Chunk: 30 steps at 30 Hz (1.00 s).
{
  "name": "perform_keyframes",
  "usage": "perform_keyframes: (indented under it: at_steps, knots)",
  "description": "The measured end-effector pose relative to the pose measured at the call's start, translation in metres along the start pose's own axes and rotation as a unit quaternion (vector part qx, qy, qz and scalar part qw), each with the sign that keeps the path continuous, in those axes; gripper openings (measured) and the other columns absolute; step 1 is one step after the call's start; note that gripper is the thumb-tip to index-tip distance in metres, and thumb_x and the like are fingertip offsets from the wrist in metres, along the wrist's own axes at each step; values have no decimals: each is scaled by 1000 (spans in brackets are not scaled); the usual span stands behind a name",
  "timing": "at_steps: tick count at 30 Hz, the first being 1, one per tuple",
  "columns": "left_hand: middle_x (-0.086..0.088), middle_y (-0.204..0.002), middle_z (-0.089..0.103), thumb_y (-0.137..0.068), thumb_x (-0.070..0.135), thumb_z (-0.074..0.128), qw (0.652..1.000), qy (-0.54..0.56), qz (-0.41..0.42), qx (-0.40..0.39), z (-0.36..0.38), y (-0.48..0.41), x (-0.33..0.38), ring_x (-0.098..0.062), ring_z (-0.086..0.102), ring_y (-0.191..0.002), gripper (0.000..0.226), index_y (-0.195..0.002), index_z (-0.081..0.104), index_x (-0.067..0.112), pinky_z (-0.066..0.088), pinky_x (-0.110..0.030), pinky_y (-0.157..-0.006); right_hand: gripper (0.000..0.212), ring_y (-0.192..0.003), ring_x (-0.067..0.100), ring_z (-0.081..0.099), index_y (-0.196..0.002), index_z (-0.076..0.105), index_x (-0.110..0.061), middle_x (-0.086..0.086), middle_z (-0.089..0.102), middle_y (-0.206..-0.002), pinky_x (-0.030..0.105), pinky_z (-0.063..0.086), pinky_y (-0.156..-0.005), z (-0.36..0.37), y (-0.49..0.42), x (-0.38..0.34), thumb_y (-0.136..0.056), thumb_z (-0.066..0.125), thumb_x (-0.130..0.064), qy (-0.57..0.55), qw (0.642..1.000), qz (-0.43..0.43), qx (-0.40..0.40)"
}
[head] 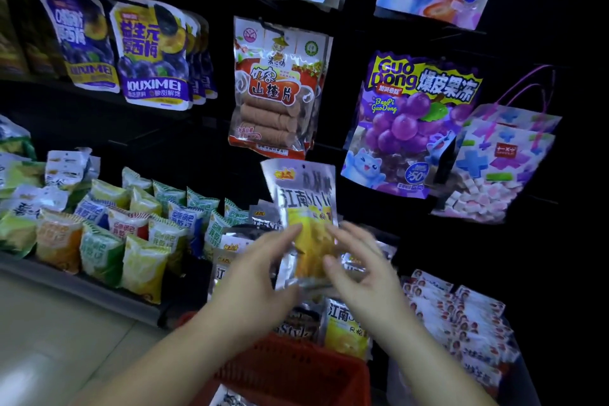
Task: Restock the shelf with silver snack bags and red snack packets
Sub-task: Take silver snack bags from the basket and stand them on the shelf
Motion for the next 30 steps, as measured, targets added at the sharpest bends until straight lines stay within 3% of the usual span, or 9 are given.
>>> perform_keyframes:
  at_steps: [3, 7, 12, 15, 18, 20, 24, 28, 30]
  knots:
    - [27, -136, 55, -92, 15, 70, 998, -11, 57, -11, 16, 3, 6, -1, 58, -117, 65, -143, 51, 50, 53, -29, -91, 44, -126, 5, 61, -136, 60, -45, -16, 64, -137, 31, 55, -102, 16, 2, -10, -94, 67, -34, -165, 983, 66, -43]
    - [4, -116, 72, -101, 20, 63, 980, 193, -25, -52, 20, -6, 12, -28, 68, -88, 26, -124, 63, 33, 57, -45, -86, 49, -124, 19, 65, -139, 55, -43, -7, 69, -133, 54, 53, -103, 7, -4, -5, -93, 70, -42, -225, 967, 115, -16]
    - [12, -107, 67, -94, 21, 71, 984, 157, -52, 62, 8, -22, -6, -27, 69, -90, 29, -111, 63, 44, 60, -51, -77, 62, -125, 30, 64, -141, 47, -42, 5, 68, -134, 60, 47, -109, 2, -7, 7, -91, 77, -20, -242, 961, 132, 14]
    - [5, -115, 67, -87, 25, 80, 971, 191, -90, 114, 5, -28, -16, -13, 69, -97, 36, -115, 63, 42, 57, -30, -75, 62, -122, 41, 64, -137, 51, -48, 12, 69, -131, 67, 41, -110, -1, -9, 7, -87, 77, -20, -295, 945, 142, -1]
    - [-13, -108, 70, -90, 6, 75, 951, 282, -97, 79, 14, -30, -16, -20, 72, -80, 43, -119, 65, 35, 58, -32, -65, 83, -118, 31, 68, -145, 39, -60, 4, 66, -136, 60, 48, -107, -11, -9, 4, -87, 81, -18, -245, 961, 127, 6]
    - [-21, -107, 64, -87, 11, 79, 973, 204, -70, 83, 16, -31, -19, -33, 67, -83, 51, -121, 65, 46, 57, -41, -71, 84, -105, 24, 73, -146, 38, -59, -5, 67, -129, 45, 59, -96, -17, -9, 2, -91, 77, -9, -194, 975, 106, 8]
    - [-2, -119, 56, -85, 18, 82, 983, 169, -51, 54, 20, -30, -17, -24, 60, -92, 65, -133, 56, 54, 56, -30, -73, 68, -100, 18, 72, -135, 55, -56, -11, 72, -117, 35, 59, -87, -17, -10, 8, -90, 79, -12, -132, 988, 81, 6]
    - [-19, -76, 40, -96, 12, 69, 949, 297, -84, 60, 20, -28, -11, -27, 35, -49, 44, -128, 64, 42, 35, -30, -45, 59, -107, 16, 72, -133, 59, -46, -15, 73, -117, 27, 57, -81, -14, -10, 12, -91, 76, -8, -137, 986, 92, 8]
    - [-18, -72, 39, -97, 9, 68, 947, 299, -83, 82, 17, -30, -12, -23, 33, -48, 43, -121, 68, 44, 34, -28, -45, 57, -100, 15, 74, -135, 58, -46, -12, 75, -108, 23, 56, -73, -16, -9, 11, -93, 74, -10, -136, 986, 93, -2]
Point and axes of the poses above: each hand's wrist, its own y-axis away from the middle knuckle, its own z-axis out of the palm, x = y × z, the point moved 4 cm from there along -y, towards the middle knuckle
